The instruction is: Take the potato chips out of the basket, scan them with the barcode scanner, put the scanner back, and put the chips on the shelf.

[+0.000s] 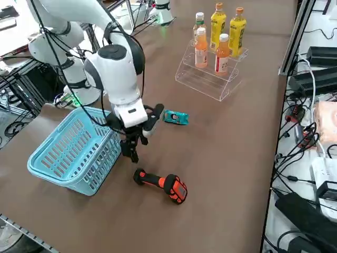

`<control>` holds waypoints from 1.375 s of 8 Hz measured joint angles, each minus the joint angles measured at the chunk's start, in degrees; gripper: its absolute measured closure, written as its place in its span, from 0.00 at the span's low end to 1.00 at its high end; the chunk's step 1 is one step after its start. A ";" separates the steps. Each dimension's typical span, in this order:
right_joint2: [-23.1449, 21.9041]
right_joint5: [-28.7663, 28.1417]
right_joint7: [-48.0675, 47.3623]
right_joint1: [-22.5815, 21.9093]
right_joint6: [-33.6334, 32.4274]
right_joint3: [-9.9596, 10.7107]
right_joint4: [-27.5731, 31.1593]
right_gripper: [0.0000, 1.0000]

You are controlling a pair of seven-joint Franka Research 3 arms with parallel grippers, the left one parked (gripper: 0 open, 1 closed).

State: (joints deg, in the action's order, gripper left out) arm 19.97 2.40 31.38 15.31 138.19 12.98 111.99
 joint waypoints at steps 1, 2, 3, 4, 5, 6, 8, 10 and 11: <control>2.26 -2.58 2.68 0.96 -0.03 -0.03 -2.70 0.00; 4.54 -5.12 4.90 1.62 -0.04 -0.07 -5.07 0.00; 7.14 -7.39 7.29 2.38 -0.15 -0.10 -7.55 0.00; 9.75 -9.73 9.59 3.18 -0.47 -0.16 -9.91 0.00; 11.94 -12.07 11.52 3.81 -0.84 -0.18 -11.81 0.00; 13.45 -13.66 12.61 4.29 -1.10 -0.19 -12.92 0.00; 15.00 -14.38 13.27 4.65 -1.39 -0.27 -13.53 0.00; 15.64 -14.58 13.57 4.68 -1.39 -0.31 -13.59 0.00; 15.93 -14.60 13.61 4.78 -1.41 -0.31 -13.59 0.00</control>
State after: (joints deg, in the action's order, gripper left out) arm 35.90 -12.19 44.98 20.09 136.79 12.67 98.39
